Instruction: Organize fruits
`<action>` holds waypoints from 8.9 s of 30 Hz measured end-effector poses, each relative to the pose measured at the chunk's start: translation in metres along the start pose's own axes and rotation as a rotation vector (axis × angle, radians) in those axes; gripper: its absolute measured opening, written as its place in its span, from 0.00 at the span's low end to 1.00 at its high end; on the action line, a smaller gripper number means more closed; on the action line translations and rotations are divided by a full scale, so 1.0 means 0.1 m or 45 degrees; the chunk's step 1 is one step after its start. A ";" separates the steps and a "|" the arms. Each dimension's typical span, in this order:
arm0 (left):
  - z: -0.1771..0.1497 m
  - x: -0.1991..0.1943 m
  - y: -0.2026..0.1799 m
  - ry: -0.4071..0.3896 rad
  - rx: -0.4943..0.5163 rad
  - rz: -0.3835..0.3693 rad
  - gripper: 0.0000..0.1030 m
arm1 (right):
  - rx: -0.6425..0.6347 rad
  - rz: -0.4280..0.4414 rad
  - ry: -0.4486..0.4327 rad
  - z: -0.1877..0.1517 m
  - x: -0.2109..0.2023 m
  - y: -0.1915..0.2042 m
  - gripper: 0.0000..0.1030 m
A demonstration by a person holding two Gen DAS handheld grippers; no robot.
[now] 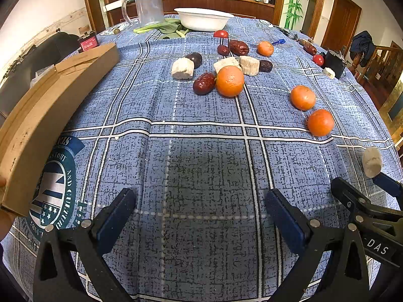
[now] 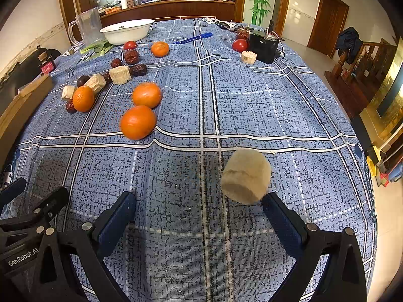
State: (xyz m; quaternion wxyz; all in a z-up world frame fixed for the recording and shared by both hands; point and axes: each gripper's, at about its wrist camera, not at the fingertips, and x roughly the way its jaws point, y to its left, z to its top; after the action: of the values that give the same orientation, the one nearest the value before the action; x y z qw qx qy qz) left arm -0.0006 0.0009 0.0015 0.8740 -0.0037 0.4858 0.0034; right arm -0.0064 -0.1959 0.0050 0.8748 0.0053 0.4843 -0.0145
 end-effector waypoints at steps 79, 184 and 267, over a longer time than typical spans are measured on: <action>0.21 -1.19 0.73 -0.543 -0.049 0.051 1.00 | -0.027 -0.041 -0.460 -0.06 -1.30 0.52 0.99; 0.13 -0.23 0.53 0.016 0.064 -0.359 0.31 | -0.109 0.189 -0.082 -0.03 -0.31 0.07 0.34; 0.13 -0.73 1.96 -0.146 -0.175 0.015 0.64 | -0.381 0.422 -0.064 0.30 -0.41 1.76 0.66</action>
State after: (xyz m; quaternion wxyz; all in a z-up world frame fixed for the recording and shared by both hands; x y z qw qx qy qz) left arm -0.0298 0.1967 0.0700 0.8980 -0.0607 0.4338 0.0420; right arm 0.0023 -0.0201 0.0550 0.8680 -0.0452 0.4517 0.2013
